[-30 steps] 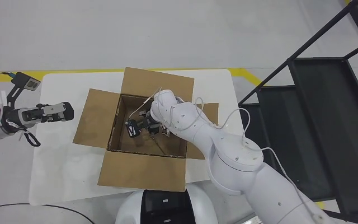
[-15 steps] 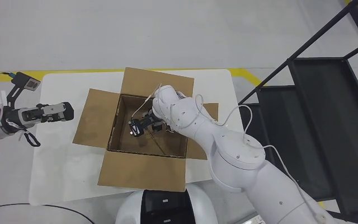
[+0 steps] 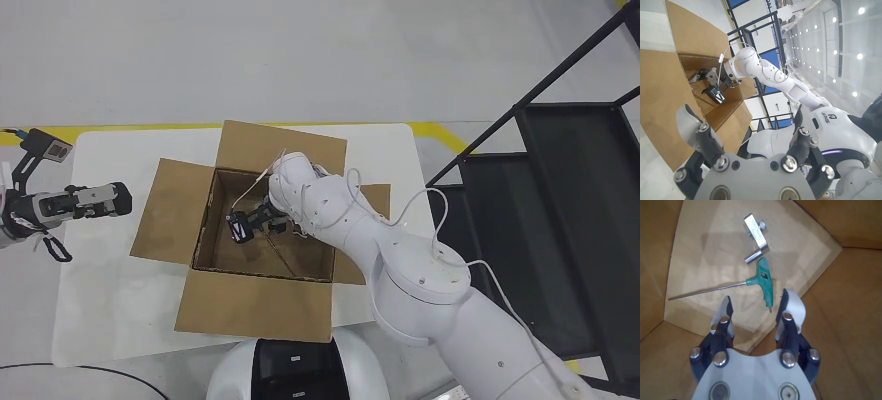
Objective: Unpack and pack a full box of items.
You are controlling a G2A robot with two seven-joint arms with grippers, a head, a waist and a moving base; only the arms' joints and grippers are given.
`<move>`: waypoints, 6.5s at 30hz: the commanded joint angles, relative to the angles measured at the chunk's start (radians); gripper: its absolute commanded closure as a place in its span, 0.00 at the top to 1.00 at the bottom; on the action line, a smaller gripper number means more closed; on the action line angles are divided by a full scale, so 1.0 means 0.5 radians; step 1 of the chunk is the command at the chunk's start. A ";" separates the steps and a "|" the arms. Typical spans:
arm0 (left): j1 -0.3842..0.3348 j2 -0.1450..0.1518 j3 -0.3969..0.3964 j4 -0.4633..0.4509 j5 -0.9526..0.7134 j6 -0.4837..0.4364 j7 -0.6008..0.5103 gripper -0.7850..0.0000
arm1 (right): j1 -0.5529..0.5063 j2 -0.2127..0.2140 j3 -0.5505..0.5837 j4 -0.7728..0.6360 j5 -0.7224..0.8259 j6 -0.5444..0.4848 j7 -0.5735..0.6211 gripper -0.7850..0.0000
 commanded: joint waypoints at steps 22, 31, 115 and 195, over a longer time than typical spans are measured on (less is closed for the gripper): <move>0.034 0.002 -0.008 -0.033 0.035 0.033 0.124 1.00 | 0.046 0.021 0.028 -0.066 -0.005 -0.147 -0.313 1.00; 0.025 0.020 -0.051 0.107 0.138 0.057 0.282 1.00 | 0.020 0.117 -0.051 -0.210 -0.114 -0.155 -0.721 1.00; -0.350 0.028 0.366 0.757 0.188 -0.050 0.252 1.00 | -0.151 0.355 0.189 -0.445 0.158 0.068 0.260 0.53; -0.168 0.083 0.336 0.464 0.117 -0.002 0.329 1.00 | -0.103 0.161 0.113 -0.098 -0.134 -0.017 -0.063 0.46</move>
